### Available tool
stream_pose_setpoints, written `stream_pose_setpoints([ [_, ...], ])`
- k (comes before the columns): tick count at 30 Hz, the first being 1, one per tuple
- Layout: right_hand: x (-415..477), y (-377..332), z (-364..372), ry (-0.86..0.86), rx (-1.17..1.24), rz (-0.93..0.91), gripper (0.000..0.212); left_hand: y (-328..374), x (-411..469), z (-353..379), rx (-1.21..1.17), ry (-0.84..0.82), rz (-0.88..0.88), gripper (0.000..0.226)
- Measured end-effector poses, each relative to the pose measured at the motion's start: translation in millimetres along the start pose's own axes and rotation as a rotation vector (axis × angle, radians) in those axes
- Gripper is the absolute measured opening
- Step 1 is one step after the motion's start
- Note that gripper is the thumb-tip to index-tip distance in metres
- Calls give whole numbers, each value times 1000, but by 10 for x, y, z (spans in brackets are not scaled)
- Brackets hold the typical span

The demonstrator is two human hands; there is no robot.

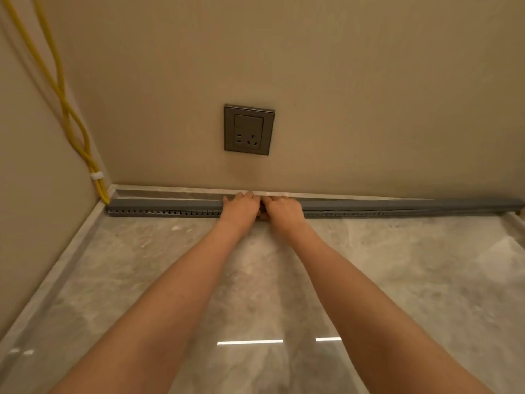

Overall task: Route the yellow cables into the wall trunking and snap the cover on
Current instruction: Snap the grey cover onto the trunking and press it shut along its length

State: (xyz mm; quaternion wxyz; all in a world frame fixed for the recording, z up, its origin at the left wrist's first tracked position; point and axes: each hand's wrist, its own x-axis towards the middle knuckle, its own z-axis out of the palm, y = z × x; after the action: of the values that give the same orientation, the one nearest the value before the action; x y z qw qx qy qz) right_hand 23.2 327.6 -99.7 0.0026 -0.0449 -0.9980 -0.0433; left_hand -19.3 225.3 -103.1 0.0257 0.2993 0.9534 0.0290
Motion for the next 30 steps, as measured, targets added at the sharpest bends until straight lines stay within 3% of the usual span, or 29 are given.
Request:
stream_pose_setpoints([
  [3,-24,201,68,-18,103,-56,48,48,7,103,154,15,-11,39],
  [6,-127,533,185,-27,-45,-42,53,90,41,198,246,93,1,50],
  [9,-197,743,172,-14,-136,15,50,76,111,209,273,99,2,45],
  [20,-89,729,222,98,-204,-74,34,333,192,187,459,124,-71,35],
  [23,-80,706,169,107,-149,-42,34,405,107,205,517,339,45,39],
  [26,-119,677,99,76,-18,10,31,591,127,227,424,383,240,48],
  [30,-217,843,35,97,173,43,27,868,298,206,318,388,288,41],
])
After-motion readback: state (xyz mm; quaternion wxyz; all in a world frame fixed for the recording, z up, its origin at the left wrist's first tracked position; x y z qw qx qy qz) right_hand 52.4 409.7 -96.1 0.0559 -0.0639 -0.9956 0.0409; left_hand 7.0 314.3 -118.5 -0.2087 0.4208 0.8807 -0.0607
